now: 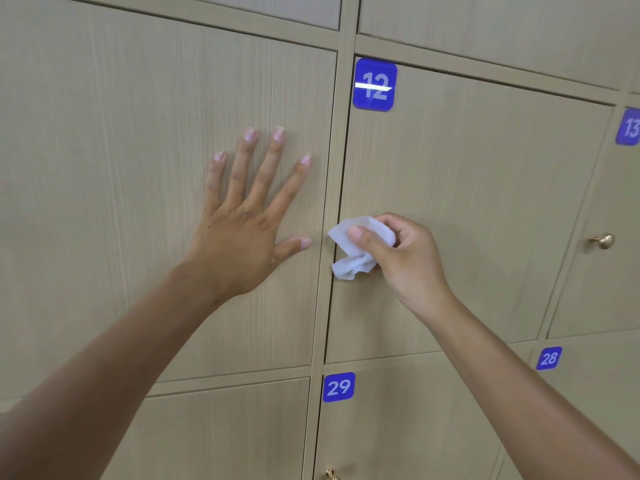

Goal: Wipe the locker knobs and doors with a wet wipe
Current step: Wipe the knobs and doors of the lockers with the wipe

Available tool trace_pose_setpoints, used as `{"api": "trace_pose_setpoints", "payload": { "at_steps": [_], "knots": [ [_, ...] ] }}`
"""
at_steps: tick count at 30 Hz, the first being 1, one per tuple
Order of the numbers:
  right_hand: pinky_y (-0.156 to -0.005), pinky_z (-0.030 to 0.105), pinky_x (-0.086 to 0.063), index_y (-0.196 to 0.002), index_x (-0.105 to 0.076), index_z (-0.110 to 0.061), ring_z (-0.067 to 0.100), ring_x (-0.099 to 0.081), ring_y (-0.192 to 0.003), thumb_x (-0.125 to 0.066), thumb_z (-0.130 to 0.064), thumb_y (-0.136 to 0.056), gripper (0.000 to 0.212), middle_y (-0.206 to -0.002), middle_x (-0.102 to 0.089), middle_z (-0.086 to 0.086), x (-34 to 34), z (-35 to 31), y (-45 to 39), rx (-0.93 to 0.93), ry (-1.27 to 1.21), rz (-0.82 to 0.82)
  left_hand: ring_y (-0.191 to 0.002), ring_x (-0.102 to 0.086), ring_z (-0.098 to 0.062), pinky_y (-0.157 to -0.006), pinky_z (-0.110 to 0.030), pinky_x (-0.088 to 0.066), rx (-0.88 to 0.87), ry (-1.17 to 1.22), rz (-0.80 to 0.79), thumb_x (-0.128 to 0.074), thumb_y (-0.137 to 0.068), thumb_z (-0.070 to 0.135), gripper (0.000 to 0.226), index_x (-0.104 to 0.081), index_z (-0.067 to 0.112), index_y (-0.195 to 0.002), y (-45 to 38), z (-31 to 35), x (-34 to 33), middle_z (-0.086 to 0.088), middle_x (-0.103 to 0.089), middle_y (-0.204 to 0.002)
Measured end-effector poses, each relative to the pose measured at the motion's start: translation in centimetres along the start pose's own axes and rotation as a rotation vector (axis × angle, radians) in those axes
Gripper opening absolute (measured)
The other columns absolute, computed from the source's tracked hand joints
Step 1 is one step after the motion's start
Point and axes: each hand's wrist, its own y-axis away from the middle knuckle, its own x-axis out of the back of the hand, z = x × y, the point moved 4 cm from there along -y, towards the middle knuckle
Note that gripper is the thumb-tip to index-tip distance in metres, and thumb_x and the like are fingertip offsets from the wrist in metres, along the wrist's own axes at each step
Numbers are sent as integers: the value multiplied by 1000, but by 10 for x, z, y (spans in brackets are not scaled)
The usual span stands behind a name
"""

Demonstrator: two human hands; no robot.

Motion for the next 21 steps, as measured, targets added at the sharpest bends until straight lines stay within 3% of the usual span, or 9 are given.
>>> {"api": "trace_pose_setpoints", "payload": {
  "at_steps": [2,4,6,8,10,13,18,21],
  "knots": [
    [-60,32,-40,-71,-55,-6,15,-47,-59,-67,-34,-93,37,-63,-50,2,-1,-1,-2,29,84,65,-158,3,-42,-125,-61,-6,0,-5,2,-28,-96,77,91,-3,24,-166,0,0,0,-16,2,-173],
    [-53,30,-33,-71,-49,-9,14,-41,-55,-58,-28,-97,34,-59,-45,-2,-4,-4,-2,123,268,122,-158,3,-42,-125,-61,-6,-3,-11,2,-27,-96,77,91,-3,24,-166,1,1,-1,-15,2,-173],
    [-47,29,-29,-80,-53,-13,21,-45,-49,-49,-21,-93,16,-55,-49,-1,-9,-10,0,320,592,211,-158,3,-42,-125,-61,-6,-5,-15,1,-25,-96,77,90,-2,24,-166,1,0,-1,-15,3,-173],
    [-46,23,-23,-86,-60,-10,25,-38,-39,-47,-19,-85,16,-48,-49,1,-16,-15,2,498,891,342,-158,4,-42,-125,-61,-5,-3,-18,-6,-25,-97,77,90,0,24,-166,1,0,-1,-15,4,-173],
    [-47,21,-21,-86,-63,-8,21,-28,-39,-46,-18,-84,20,-44,-46,-1,-25,-17,0,611,1033,433,-158,5,-41,-125,-62,-5,-1,-20,-13,-26,-97,77,90,1,24,-165,2,1,-2,-15,5,-173],
    [-45,27,-26,-80,-62,-9,22,-36,-43,-46,-17,-90,21,-48,-43,0,-32,-17,-5,762,1182,544,-158,5,-41,-125,-62,-6,-3,-18,-14,-24,-97,77,90,2,25,-165,3,1,-2,-14,6,-173],
    [-73,42,-41,-89,-67,-9,32,-56,-82,-51,-18,-88,18,-83,-64,11,-29,-13,-11,935,1160,498,-158,6,-42,-125,-62,-6,-5,-20,-12,-23,-98,77,89,3,25,-165,3,2,-1,-14,7,-173],
    [-96,47,-41,-111,-65,-14,34,-48,-123,-48,-20,-95,24,-124,-65,16,-32,-10,-16,971,1044,405,-158,6,-41,-125,-62,-6,-4,-22,-14,-23,-98,77,90,4,25,-165,3,1,-1,-14,7,-173]
  ]
}}
